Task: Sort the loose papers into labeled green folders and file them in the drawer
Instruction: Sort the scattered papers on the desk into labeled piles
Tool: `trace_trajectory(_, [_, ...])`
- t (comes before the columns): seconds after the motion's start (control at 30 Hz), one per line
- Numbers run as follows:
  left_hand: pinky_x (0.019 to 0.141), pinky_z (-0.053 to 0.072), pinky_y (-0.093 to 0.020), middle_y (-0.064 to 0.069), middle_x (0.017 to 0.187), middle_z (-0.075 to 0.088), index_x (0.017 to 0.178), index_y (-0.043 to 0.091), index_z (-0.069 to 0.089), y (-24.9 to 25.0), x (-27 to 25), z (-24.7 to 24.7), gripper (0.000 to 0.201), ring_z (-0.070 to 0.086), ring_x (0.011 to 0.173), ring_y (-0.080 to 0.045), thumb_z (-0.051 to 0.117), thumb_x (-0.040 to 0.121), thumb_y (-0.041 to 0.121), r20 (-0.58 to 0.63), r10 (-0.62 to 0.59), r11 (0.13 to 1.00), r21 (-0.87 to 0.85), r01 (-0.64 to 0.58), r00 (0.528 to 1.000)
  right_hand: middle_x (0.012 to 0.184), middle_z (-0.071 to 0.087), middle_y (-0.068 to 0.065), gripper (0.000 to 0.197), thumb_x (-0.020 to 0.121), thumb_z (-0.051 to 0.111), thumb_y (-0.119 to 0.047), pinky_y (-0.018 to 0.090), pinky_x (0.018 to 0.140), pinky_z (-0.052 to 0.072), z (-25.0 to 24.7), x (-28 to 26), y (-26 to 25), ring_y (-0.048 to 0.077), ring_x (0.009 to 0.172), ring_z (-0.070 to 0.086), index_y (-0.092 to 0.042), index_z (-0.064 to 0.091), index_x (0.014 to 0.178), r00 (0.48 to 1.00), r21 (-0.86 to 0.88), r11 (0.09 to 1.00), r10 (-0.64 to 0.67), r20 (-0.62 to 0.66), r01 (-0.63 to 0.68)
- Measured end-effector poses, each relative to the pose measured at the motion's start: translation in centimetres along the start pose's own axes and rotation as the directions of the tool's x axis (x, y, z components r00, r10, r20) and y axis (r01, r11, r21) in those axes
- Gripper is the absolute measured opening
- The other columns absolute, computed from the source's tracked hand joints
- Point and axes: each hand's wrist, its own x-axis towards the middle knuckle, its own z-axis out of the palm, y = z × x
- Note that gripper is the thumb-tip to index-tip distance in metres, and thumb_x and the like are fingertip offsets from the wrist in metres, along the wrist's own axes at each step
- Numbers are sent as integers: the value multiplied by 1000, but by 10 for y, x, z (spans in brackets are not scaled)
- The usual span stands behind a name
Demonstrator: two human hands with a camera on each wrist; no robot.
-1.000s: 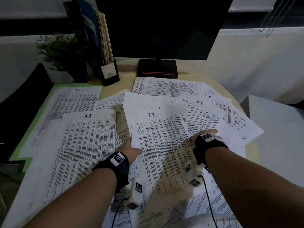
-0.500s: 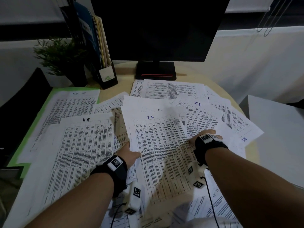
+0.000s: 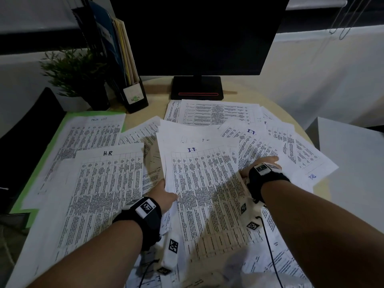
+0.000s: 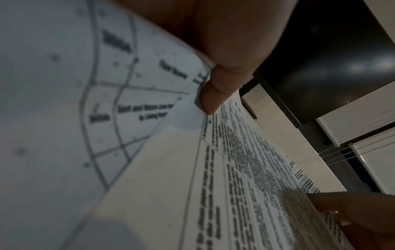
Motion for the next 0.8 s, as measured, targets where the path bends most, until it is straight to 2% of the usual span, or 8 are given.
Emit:
trace_trajectory(0.07, [94, 41, -27, -6, 140, 48, 146, 15, 30, -1, 2, -1, 64, 51, 116, -25, 60, 90, 16, 11, -15, 1000, 3, 15, 1000, 146, 34, 14, 84, 74, 74, -34, 34, 94, 45, 0, 5, 6, 35, 132, 38, -17, 32, 145, 996, 19, 998, -64, 61, 63])
trace_trajectory(0.17, [98, 42, -30, -6, 135, 52, 144, 16, 33, -1, 2, -4, 64, 53, 114, -25, 62, 87, 16, 29, -33, 999, 10, 32, 999, 131, 53, 12, 49, 83, 68, -14, 22, 57, 40, -20, 2, 13, 29, 118, 53, -8, 52, 129, 997, 381, 924, -54, 50, 31])
trace_trajectory(0.27, [104, 42, -39, -5, 139, 51, 147, 19, 31, -3, 6, -6, 74, 52, 120, -26, 66, 83, 22, 50, -39, 999, 14, 38, 998, 115, 61, 14, 33, 90, 56, -14, 24, 67, 44, -54, -2, 15, 29, 99, 58, -4, 56, 122, 967, 485, 854, -73, -243, 186])
trace_trajectory(0.43, [96, 40, -26, -4, 138, 52, 146, 15, 31, 3, -2, -9, 67, 52, 115, -20, 65, 89, 19, 98, -55, 998, 9, 55, 994, 103, 67, 14, 39, 83, 56, -28, 29, 74, 46, -114, -25, 11, 27, 98, 63, -11, 62, 117, 710, 466, 653, -159, -686, 597])
trace_trajectory(0.53, [100, 37, -28, -6, 145, 44, 148, 13, 26, 6, -6, -11, 77, 46, 127, -24, 70, 86, 23, 111, -58, 998, -24, 61, 992, 92, 67, -5, 29, 81, 61, -24, 14, 65, 50, -137, -33, 12, -3, 77, 62, -18, 65, 110, 622, 566, 374, -39, -782, 735])
trace_trajectory(0.63, [113, 25, -41, -12, 154, 28, 152, 12, 18, 12, -10, -16, 95, 28, 141, -30, 68, 79, 48, 178, -63, 986, -139, 88, 982, 70, 67, -15, 21, 77, 68, -14, 13, 53, 49, -134, -34, 14, -9, 55, 58, -19, 65, 97, 702, 685, 205, -21, -712, 700])
trace_trajectory(0.7, [115, 20, -44, -14, 156, 21, 150, 13, 24, 17, -10, -18, 82, 22, 143, -32, 54, 87, 54, 204, -69, 953, -275, 125, 977, 58, 65, -12, 10, 73, 73, -12, 25, 53, 55, -111, -30, 15, 4, 54, 62, -17, 66, 79, 821, 764, 306, -153, -550, 568])
trace_trajectory(0.8, [114, 23, -48, -14, 154, 27, 150, 18, 26, 24, -12, -21, 83, 27, 141, -35, 51, 86, 64, 240, -66, 850, -495, 180, 968, 106, 66, 6, 36, 76, 76, -25, 37, 86, 51, -67, -33, 16, 28, 99, 63, -14, 62, 108, 920, 537, 747, -323, -224, 393])
